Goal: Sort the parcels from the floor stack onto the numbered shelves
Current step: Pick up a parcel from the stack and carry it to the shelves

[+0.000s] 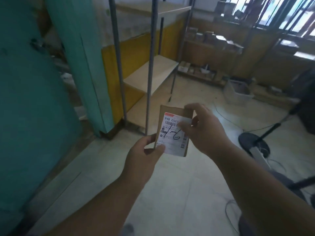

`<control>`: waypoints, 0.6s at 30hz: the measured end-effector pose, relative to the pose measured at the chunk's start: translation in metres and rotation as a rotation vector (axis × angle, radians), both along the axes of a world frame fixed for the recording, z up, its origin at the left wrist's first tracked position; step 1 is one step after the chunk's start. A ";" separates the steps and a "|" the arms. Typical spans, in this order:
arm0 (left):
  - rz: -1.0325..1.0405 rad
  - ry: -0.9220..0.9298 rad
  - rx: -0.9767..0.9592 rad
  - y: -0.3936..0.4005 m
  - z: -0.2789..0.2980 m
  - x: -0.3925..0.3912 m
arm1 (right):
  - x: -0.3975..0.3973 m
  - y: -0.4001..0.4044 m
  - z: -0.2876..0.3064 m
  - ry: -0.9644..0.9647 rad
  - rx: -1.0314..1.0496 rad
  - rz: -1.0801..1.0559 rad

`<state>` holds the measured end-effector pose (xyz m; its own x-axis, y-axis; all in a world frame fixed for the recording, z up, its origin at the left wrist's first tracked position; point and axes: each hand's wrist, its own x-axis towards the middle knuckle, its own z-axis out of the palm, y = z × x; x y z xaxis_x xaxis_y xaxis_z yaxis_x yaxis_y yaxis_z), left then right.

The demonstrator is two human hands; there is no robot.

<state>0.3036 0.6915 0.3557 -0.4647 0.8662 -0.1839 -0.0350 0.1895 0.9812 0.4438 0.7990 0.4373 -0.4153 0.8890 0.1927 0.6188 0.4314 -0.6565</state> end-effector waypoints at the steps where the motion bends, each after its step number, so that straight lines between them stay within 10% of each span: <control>1: -0.016 -0.004 0.011 0.027 -0.002 -0.002 | 0.000 0.023 -0.003 0.014 0.006 -0.014; 18: -0.378 -0.130 0.158 0.512 0.020 0.057 | 0.092 0.451 0.029 0.076 0.149 -0.308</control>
<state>0.3601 1.2033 0.3754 -0.0909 0.9933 -0.0713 -0.1177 0.0604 0.9912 0.5362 1.2503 0.4665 -0.1119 0.9302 0.3495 0.6866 0.3266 -0.6495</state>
